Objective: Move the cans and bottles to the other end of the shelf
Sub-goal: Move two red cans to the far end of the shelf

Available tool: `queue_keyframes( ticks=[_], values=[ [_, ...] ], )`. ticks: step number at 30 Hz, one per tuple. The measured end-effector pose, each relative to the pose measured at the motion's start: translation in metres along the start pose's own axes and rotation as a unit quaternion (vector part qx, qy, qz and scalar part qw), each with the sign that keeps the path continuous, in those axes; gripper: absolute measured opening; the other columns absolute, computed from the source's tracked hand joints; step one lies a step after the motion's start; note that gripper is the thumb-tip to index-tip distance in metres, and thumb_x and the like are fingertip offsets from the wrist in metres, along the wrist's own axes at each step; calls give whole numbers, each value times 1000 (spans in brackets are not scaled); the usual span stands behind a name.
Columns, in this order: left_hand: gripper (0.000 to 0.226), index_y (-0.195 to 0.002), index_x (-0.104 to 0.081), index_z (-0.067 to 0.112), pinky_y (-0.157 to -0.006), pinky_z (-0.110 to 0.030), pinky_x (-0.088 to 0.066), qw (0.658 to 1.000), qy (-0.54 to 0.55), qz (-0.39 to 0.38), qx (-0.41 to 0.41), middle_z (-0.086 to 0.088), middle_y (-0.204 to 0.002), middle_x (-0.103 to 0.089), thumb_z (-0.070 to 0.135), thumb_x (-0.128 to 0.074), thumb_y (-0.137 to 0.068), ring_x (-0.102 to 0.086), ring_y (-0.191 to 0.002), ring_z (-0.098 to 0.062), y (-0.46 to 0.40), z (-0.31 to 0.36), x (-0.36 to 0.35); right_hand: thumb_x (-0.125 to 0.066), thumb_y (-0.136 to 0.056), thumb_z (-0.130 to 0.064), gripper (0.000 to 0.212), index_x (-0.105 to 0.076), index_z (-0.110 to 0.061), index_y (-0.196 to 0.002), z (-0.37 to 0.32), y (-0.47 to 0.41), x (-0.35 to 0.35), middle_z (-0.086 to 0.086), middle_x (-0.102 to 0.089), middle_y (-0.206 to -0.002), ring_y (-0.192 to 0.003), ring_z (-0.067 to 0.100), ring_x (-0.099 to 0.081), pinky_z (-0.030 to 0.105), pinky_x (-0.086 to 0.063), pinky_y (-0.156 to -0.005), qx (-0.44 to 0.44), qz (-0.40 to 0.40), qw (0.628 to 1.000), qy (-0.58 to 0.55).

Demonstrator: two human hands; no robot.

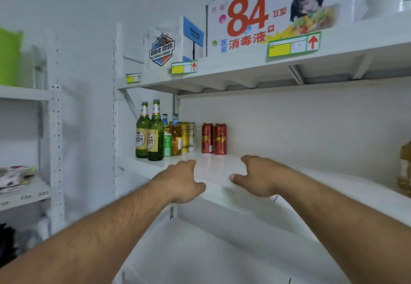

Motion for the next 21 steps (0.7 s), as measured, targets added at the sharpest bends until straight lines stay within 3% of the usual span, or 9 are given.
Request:
queue_keyframes(
  ticks=[6,10,12,18,21],
  values=[
    [84,-166,-15,25,-118,-40,-40,1000,15,18,12,1,-170,-26,54,-56,-98,-37,-150,-24,4,-61,17,-44,-98,-60,77,-26,-15,-158,-64,-25,-11,5,-40,-158,-138,28,-46,41,-42,-110,4,-10,1000,15],
    [83,-163,-24,26,-114,-42,-45,999,36,25,20,2,-163,-38,53,-61,-94,-46,-142,-24,-9,-83,20,-46,-98,-60,76,-30,-15,-156,-88,-48,-19,6,-45,-154,-134,28,-49,40,-45,-107,8,-11,1000,26],
    [81,-161,-28,27,-111,-44,-48,999,42,26,17,3,-159,-44,52,-63,-93,-49,-138,-24,-21,-89,19,-46,-98,-59,74,-33,-14,-155,-94,-61,-21,7,-48,-150,-130,28,-51,40,-47,-105,9,-10,999,34],
    [84,-164,-19,23,-117,-42,-41,999,-2,32,13,0,-167,-31,51,-59,-96,-38,-148,-24,-70,-87,14,-47,-98,-59,70,-36,-16,-152,-94,-112,-31,5,-53,-144,-124,27,-55,40,-50,-100,3,4,999,35],
    [79,-162,-26,24,-112,-41,-46,999,-11,33,4,0,-161,-40,51,-60,-95,-45,-142,-23,-99,-82,10,-48,-98,-58,67,-39,-16,-149,-86,-136,-33,5,-56,-138,-118,26,-58,41,-52,-98,1,11,999,36]
  ],
)
Point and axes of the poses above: each hand's wrist, its own y-axis away from the middle knuckle, its own x-axis out of the back of the hand, z = x × y, the point moved 4 cm from there along -y, towards the middle knuckle
